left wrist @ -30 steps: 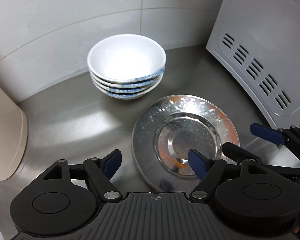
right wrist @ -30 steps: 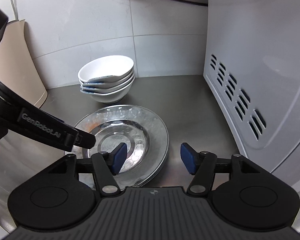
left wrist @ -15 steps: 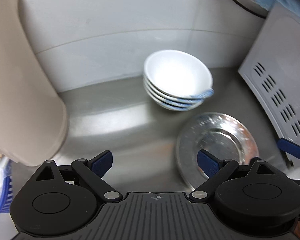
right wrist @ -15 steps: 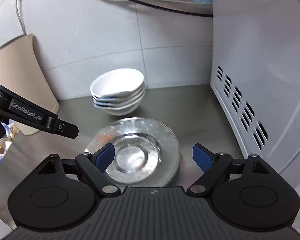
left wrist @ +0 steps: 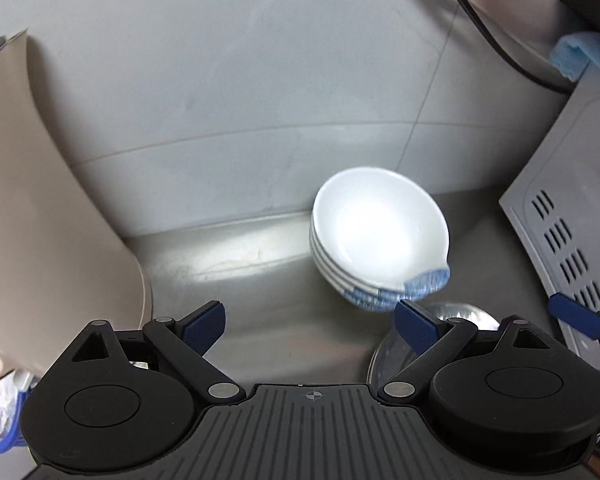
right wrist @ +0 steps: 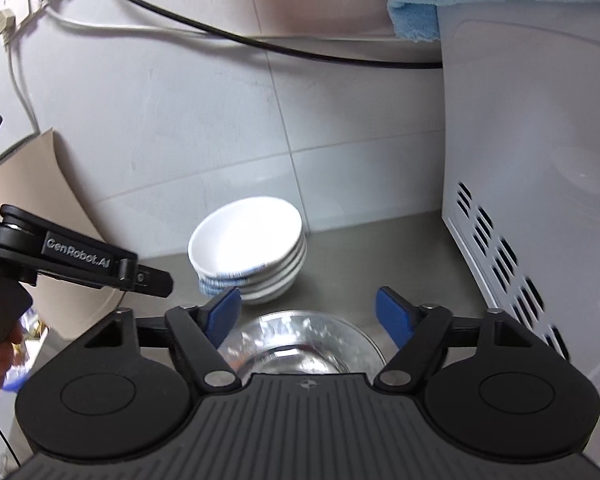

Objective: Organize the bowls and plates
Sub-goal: 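Move both grippers to the white bowl stack and close on its rim, then lift the bowl stack with both grippers and carry it over the plate stack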

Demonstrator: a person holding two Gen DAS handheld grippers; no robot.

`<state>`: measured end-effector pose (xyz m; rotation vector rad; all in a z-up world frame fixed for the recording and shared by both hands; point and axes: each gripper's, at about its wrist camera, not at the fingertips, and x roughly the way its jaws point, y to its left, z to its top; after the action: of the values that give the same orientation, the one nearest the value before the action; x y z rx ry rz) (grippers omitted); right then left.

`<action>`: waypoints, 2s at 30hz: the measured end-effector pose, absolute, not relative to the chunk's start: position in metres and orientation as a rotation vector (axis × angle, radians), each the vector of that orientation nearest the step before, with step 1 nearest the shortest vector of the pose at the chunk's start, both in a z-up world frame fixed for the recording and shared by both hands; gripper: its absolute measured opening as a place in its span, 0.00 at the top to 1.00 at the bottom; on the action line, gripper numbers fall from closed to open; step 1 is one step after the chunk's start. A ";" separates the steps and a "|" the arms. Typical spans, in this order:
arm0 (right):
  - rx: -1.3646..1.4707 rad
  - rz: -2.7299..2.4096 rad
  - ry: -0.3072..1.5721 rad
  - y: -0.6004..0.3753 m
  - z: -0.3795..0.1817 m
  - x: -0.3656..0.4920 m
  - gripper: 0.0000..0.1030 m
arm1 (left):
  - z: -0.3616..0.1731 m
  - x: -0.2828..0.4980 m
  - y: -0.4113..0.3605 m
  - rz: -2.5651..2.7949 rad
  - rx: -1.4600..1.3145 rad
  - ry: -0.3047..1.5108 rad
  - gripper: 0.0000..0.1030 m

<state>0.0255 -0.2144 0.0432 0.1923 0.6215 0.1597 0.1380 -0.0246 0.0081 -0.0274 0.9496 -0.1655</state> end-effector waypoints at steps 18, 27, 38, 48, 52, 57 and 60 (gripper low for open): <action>0.289 0.183 0.710 -0.208 0.030 0.091 0.25 | -0.008 0.201 -0.048 -0.218 0.005 0.996 0.00; 0.302 0.210 0.758 -0.204 0.024 0.104 0.31 | -0.019 0.217 -0.057 -0.240 0.032 1.021 0.00; 0.303 0.223 0.813 -0.198 0.012 0.122 0.33 | -0.032 0.230 -0.064 -0.262 0.058 1.060 0.00; 0.304 0.228 0.839 -0.197 0.007 0.132 0.38 | -0.035 0.236 -0.062 -0.284 0.052 1.070 0.00; 0.303 0.231 0.847 -0.197 0.004 0.134 0.38 | -0.034 0.237 -0.058 -0.291 0.043 1.066 0.00; 0.299 0.240 0.856 -0.194 0.002 0.136 0.39 | -0.033 0.238 -0.053 -0.305 0.030 1.062 0.00; 0.297 0.251 0.860 -0.193 0.002 0.137 0.44 | -0.031 0.237 -0.051 -0.313 0.035 1.056 0.00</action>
<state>0.1373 -0.1930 0.0020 0.2974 0.8604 0.2514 0.2373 -0.0508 -0.0313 0.0354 1.0556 -0.3129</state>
